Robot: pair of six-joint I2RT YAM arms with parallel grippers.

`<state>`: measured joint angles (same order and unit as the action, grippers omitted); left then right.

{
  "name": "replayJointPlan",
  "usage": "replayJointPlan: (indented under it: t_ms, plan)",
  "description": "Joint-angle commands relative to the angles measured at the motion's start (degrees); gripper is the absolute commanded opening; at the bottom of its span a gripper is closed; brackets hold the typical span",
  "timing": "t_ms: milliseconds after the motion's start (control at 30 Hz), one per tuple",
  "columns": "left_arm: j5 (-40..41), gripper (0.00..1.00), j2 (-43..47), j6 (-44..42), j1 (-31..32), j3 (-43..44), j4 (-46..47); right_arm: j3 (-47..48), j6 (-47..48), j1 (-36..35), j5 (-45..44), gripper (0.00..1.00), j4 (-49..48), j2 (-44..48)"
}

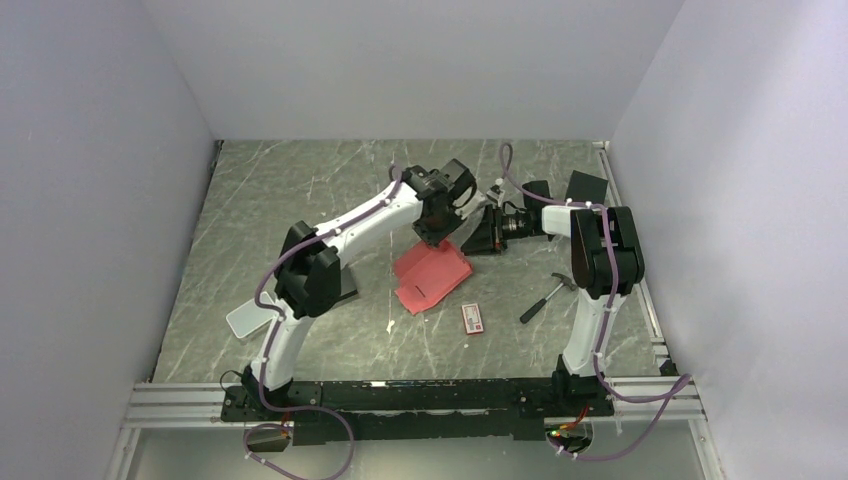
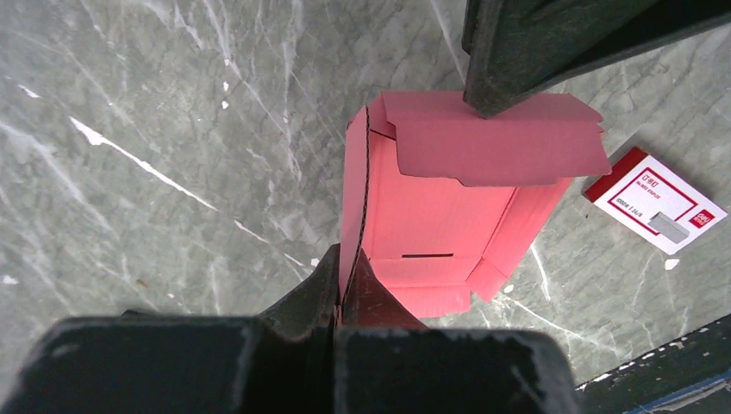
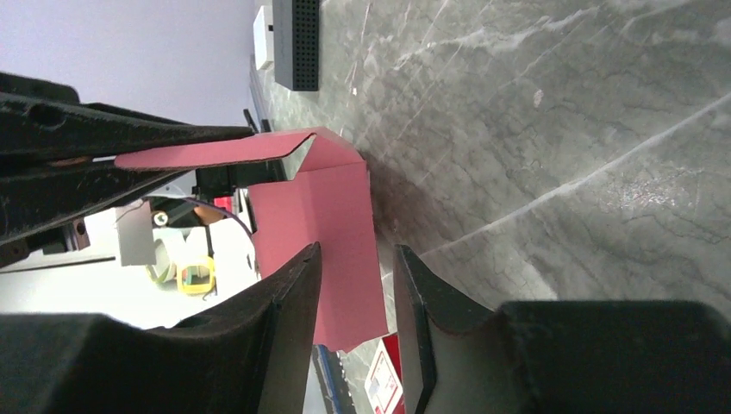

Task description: Fold the paper box

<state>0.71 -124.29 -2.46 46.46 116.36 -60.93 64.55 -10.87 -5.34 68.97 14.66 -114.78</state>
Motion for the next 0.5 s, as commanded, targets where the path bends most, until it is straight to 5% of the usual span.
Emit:
replayJointPlan:
  t_ms: [0, 467]
  plan:
    - [7.5, 0.00, -0.3, -2.4, 3.1, 5.0, -2.9, 1.8, 1.6, -0.1, 1.1, 0.40, 1.0, 1.0]
    - [14.7, 0.00, -5.0, -4.4, 6.6, 10.1, -5.6, 3.4, 6.3, -1.1, 2.1, 0.43, 6.1, 0.4]
